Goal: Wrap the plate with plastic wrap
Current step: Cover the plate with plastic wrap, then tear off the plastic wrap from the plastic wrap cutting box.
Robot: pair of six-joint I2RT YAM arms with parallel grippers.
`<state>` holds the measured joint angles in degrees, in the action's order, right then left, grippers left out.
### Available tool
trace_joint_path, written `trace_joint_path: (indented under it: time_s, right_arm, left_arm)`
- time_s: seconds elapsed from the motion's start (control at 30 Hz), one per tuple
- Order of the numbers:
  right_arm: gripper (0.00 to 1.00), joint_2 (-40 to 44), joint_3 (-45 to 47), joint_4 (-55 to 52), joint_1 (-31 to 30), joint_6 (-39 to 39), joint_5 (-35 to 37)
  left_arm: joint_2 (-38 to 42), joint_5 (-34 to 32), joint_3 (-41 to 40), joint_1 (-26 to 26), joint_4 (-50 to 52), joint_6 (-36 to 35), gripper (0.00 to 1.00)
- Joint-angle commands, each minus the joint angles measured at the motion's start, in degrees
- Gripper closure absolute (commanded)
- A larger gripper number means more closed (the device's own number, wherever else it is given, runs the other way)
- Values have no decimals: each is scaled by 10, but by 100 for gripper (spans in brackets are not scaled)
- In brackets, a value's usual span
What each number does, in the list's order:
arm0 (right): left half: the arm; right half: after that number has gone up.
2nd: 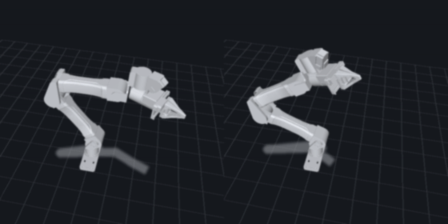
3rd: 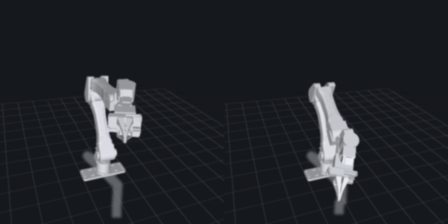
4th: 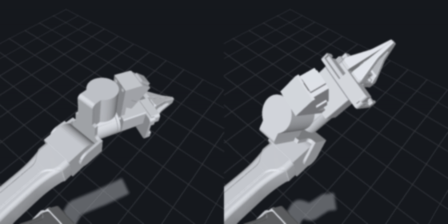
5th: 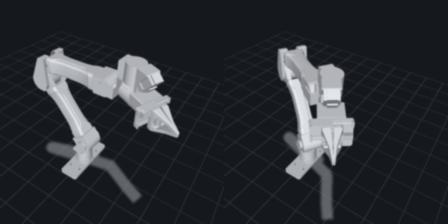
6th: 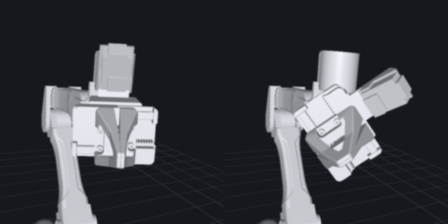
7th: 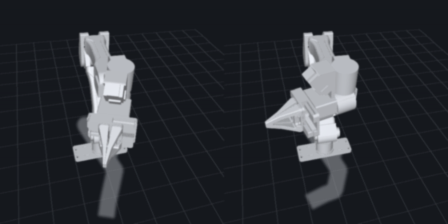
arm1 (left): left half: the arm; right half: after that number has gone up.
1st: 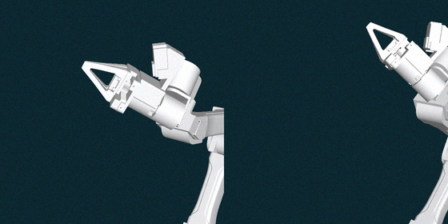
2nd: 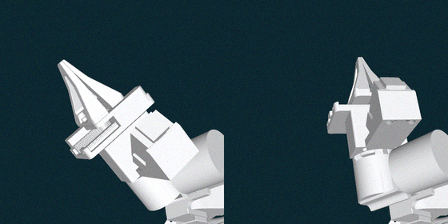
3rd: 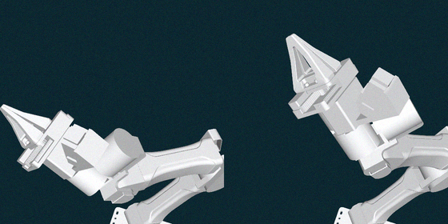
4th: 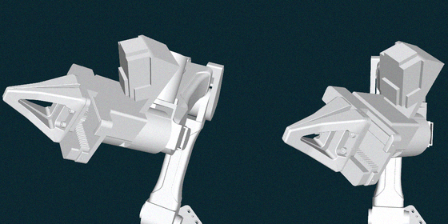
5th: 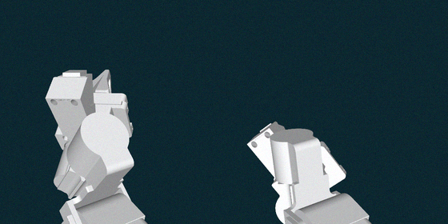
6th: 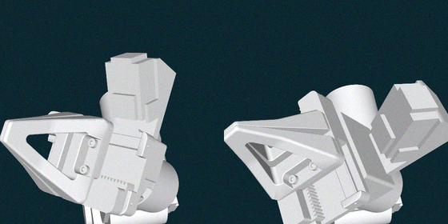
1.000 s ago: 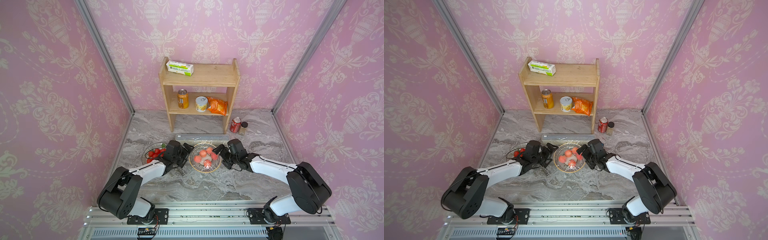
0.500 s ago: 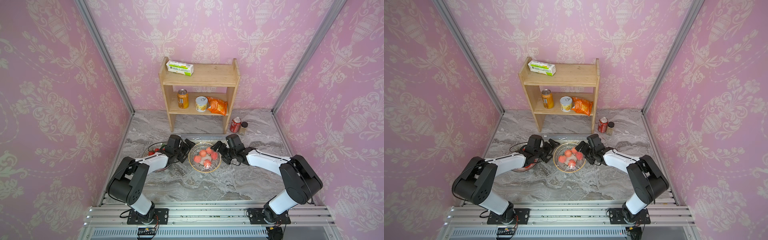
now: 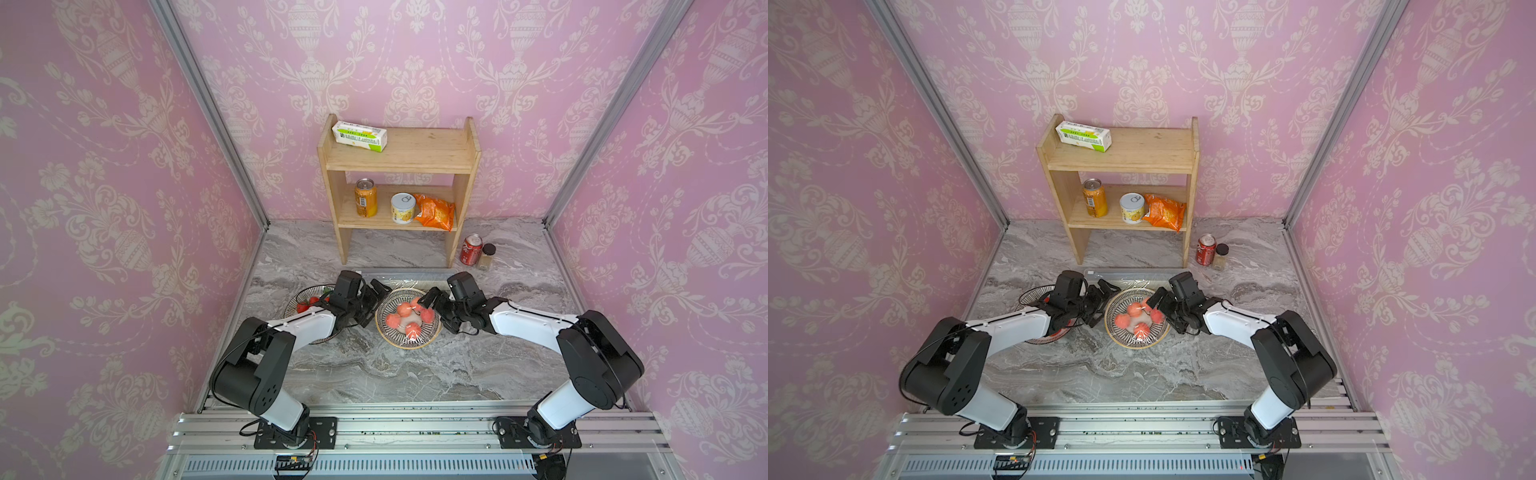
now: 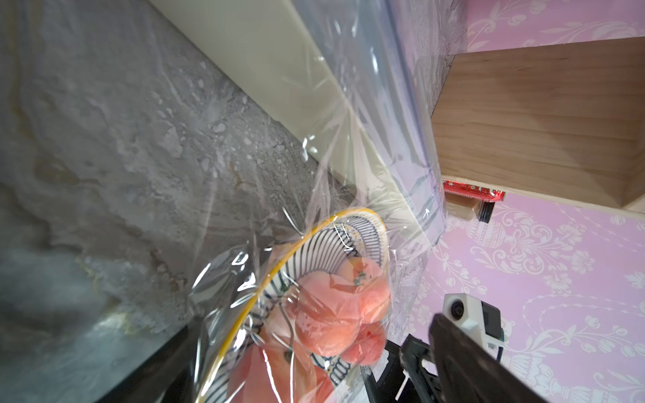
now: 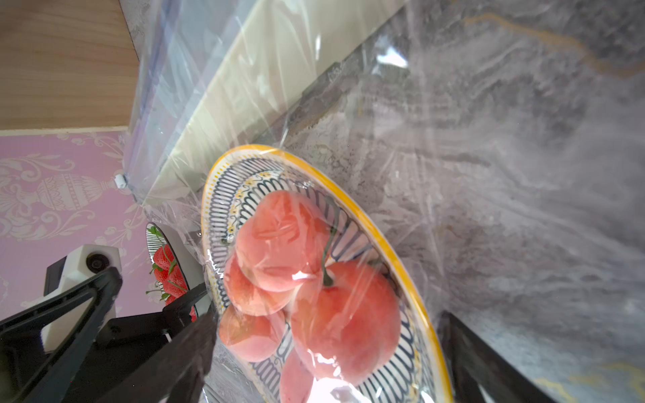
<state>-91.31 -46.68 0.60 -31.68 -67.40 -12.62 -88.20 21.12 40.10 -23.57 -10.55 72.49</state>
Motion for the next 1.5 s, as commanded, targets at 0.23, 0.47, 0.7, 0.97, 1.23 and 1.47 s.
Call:
trace_joint_path:
  time_s: [0.23,0.47,0.7,0.97,1.23,1.47]
  right_arm:
    - [0,46,31,13,-16,-24,-9]
    - [0,87,56,-35,-15,-22,22]
    - [0,207,54,-224,-12,55,138]
    - [16,126,-198,-320,-34,326,148]
    - [35,-146,-518,-313,-109,430,135]
    - [40,-320,-684,-288,-130,452,135]
  left_arm:
    - [35,10,-23,-22,7,10,1]
    - [59,-20,-16,-19,73,-26,1]
    - [143,-71,46,40,249,-153,1]
    - [114,25,186,197,363,-352,15]
    - [-40,137,273,266,346,-412,38]
    - [-145,172,317,274,332,-429,40]
